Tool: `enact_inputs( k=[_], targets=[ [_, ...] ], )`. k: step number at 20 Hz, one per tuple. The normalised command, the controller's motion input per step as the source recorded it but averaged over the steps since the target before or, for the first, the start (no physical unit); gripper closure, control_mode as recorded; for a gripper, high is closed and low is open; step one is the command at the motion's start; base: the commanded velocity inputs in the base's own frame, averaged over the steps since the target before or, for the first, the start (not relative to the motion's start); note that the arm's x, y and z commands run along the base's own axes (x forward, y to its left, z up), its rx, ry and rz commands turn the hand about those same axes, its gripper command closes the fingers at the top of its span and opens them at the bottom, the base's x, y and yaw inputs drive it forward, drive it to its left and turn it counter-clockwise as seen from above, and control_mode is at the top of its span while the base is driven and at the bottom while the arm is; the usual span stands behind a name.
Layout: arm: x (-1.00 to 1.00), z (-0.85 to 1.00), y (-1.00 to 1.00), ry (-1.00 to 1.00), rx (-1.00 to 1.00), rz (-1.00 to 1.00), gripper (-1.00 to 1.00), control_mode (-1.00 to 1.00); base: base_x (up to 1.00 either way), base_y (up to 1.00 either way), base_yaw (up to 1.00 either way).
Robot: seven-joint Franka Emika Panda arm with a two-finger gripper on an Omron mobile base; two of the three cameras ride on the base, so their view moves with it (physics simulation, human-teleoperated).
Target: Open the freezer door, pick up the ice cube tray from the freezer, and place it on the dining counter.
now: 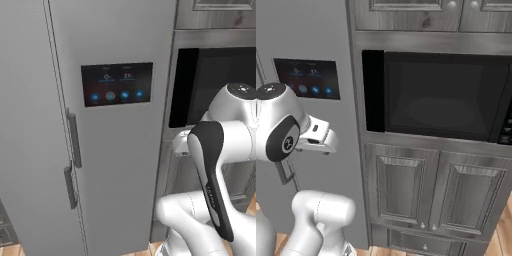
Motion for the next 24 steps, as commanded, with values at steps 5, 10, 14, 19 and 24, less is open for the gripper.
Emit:
enact_inputs(
  k=[5, 10, 14, 19, 24],
  targets=[
    [0.00, 0.00, 0.00, 0.00, 0.00, 0.00, -1.00, 1.00, 0.29, -0.28, 0.00],
    [0.00, 0.00, 0.00, 0.00, 0.00, 0.00, -1.00, 1.00, 0.22, 0.01, 0.00],
    [0.00, 0.00, 0.00, 0.00, 0.00, 0.00, -1.00, 1.00, 0.08, 0.23, 0.00],
    [0.00, 0.00, 0.00, 0.00, 0.00, 0.00, -1.00, 1.00, 0.07, 0.27, 0.00],
    [0.00, 0.00, 0.02, 0.00, 0.00, 0.00, -1.00, -1.00, 0.01, 0.06, 0.00]
  ],
)
